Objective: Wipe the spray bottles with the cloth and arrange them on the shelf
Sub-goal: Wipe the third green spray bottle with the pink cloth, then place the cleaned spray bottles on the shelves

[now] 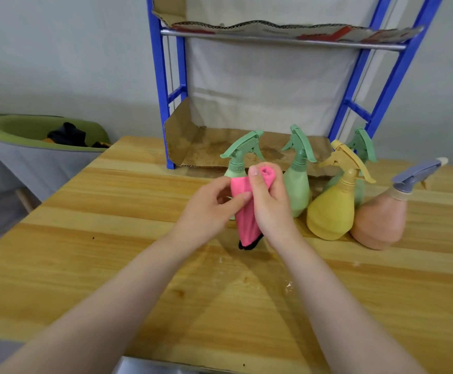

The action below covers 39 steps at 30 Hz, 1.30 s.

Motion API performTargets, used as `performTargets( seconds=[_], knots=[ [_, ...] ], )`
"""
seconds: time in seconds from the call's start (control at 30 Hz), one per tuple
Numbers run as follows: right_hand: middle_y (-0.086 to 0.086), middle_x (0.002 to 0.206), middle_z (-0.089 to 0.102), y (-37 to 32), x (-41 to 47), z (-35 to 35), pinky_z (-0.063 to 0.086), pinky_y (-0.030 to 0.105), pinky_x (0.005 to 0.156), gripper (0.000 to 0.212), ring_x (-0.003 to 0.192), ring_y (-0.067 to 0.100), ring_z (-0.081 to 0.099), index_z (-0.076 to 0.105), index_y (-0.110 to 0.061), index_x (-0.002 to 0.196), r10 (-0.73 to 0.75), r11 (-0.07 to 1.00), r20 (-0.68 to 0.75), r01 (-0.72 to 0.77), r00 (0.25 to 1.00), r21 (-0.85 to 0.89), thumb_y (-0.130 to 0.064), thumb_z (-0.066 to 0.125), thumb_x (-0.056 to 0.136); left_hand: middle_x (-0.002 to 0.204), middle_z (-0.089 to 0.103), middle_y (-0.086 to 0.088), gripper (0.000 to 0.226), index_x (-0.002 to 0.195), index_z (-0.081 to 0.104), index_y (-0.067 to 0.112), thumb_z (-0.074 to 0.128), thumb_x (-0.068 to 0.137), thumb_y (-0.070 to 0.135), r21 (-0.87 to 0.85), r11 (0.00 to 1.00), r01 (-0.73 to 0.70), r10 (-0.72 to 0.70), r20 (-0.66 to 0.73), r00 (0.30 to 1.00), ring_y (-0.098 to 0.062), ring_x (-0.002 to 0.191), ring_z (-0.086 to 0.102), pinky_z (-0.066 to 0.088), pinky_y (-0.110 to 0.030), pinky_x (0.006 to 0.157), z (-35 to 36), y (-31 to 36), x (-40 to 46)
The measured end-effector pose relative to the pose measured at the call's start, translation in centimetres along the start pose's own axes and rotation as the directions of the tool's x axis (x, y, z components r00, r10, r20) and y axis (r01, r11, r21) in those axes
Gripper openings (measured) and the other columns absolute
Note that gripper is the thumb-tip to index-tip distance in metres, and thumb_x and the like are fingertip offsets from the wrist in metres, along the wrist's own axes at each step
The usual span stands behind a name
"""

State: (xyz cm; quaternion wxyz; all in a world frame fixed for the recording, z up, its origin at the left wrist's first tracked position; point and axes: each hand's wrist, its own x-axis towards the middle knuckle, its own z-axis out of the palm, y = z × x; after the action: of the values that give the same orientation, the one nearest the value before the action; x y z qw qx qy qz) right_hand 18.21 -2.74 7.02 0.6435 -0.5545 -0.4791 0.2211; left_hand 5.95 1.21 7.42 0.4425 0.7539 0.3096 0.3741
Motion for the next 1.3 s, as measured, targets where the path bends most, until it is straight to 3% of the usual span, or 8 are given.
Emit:
performTargets(
  seconds=[0.23, 0.33, 0.57, 0.73, 0.9, 1.07, 1.2, 1.3],
  knots=[
    [-0.009, 0.112, 0.057, -1.1, -0.9, -3.0, 0.042, 0.01, 0.085, 0.025, 0.103, -0.003, 0.054, 0.055, -0.031, 0.12, -0.053, 0.951, 0.2, 0.11, 0.978, -0.287, -0.041, 0.057, 0.097, 0.093, 0.072, 0.012, 0.018, 0.103, 0.073, 0.023, 0.059, 0.097, 0.015, 0.07, 0.988, -0.138, 0.142, -0.053, 0.989, -0.003, 0.087, 0.063, 0.047, -0.019, 0.075, -0.8, 1.6, -1.0],
    [-0.008, 0.117, 0.058, -1.4, -1.4, -5.0, 0.043, 0.019, 0.093, 0.018, 0.111, 0.0, 0.053, 0.069, -0.024, 0.101, -0.083, 0.885, 0.273, 0.197, 0.958, -0.423, -0.039, 0.066, 0.091, 0.097, 0.071, 0.017, 0.018, 0.107, 0.071, 0.026, 0.061, 0.096, 0.017, 0.137, 0.98, -0.146, 0.151, -0.028, 0.988, 0.003, 0.091, 0.061, 0.043, -0.01, 0.075, -0.9, 2.2, -1.3],
    [-0.016, 0.08, 0.07, -4.1, -2.7, -7.7, 0.049, 0.023, 0.068, 0.009, 0.076, 0.001, 0.064, 0.068, -0.025, 0.081, 0.06, 0.925, 0.377, 0.09, 0.924, -0.37, -0.024, 0.072, 0.089, 0.08, 0.07, 0.018, 0.009, 0.099, 0.061, 0.03, 0.064, 0.094, 0.024, 0.195, 0.965, -0.173, 0.172, 0.022, 0.985, 0.008, 0.076, 0.06, 0.04, -0.007, 0.063, -0.6, 3.8, -1.5],
    [-0.013, 0.056, 0.057, -5.3, -3.6, -9.1, 0.037, 0.02, 0.052, 0.025, 0.054, 0.001, 0.049, 0.061, -0.025, 0.067, -0.022, 0.859, 0.199, 0.12, 0.98, -0.497, -0.036, 0.076, 0.084, 0.072, 0.066, 0.023, 0.01, 0.105, 0.06, 0.025, 0.051, 0.102, 0.023, 0.018, 0.996, -0.092, 0.089, 0.1, 0.991, 0.005, 0.066, 0.057, 0.043, -0.021, 0.063, 0.8, 3.7, -2.0],
    [0.005, 0.077, 0.065, -4.8, -5.3, -11.4, 0.047, 0.041, 0.065, 0.022, 0.07, 0.021, 0.058, 0.063, -0.019, 0.085, 0.001, 0.805, 0.116, 0.068, 0.993, -0.59, -0.038, 0.061, 0.094, 0.091, 0.066, 0.008, 0.029, 0.112, 0.06, 0.017, 0.056, 0.096, 0.04, -0.051, 0.993, 0.104, -0.083, 0.322, 0.943, 0.001, 0.079, 0.061, 0.046, -0.017, 0.067, 4.6, 3.0, -3.1],
    [0.0, 0.085, 0.06, -4.0, -7.1, -15.4, 0.044, 0.035, 0.067, 0.026, 0.08, 0.02, 0.057, 0.056, -0.018, 0.088, 0.246, 0.658, 0.032, -0.142, 0.969, -0.74, -0.041, 0.053, 0.099, 0.095, 0.069, 0.001, 0.018, 0.113, 0.058, 0.017, 0.057, 0.099, 0.029, -0.011, 0.995, 0.102, -0.089, 0.416, 0.905, -0.006, 0.083, 0.062, 0.048, -0.021, 0.069, 8.1, 3.3, -3.3],
    [0.003, 0.094, 0.065, -4.3, -8.7, -20.0, 0.047, 0.036, 0.072, 0.035, 0.086, 0.022, 0.062, 0.064, -0.013, 0.094, 0.467, 0.682, -0.027, -0.379, 0.884, -0.625, -0.047, 0.055, 0.097, 0.106, 0.071, -0.005, 0.028, 0.124, 0.056, 0.012, 0.06, 0.097, 0.019, -0.1, 0.938, 0.331, -0.204, 0.611, 0.764, -0.018, 0.096, 0.068, 0.054, -0.03, 0.081, 11.4, 3.9, -2.7],
    [-0.001, 0.084, 0.065, -2.5, -10.0, -22.4, 0.041, 0.026, 0.06, 0.026, 0.078, 0.02, 0.06, 0.063, -0.015, 0.094, 0.448, 0.598, -0.095, -0.377, 0.889, -0.708, -0.041, 0.062, 0.094, 0.121, 0.065, -0.002, 0.045, 0.136, 0.049, 0.016, 0.065, 0.094, 0.02, 0.136, 0.98, 0.142, -0.196, 0.619, 0.761, -0.016, 0.102, 0.065, 0.052, -0.03, 0.092, 14.3, 3.4, -2.4]
  ],
)
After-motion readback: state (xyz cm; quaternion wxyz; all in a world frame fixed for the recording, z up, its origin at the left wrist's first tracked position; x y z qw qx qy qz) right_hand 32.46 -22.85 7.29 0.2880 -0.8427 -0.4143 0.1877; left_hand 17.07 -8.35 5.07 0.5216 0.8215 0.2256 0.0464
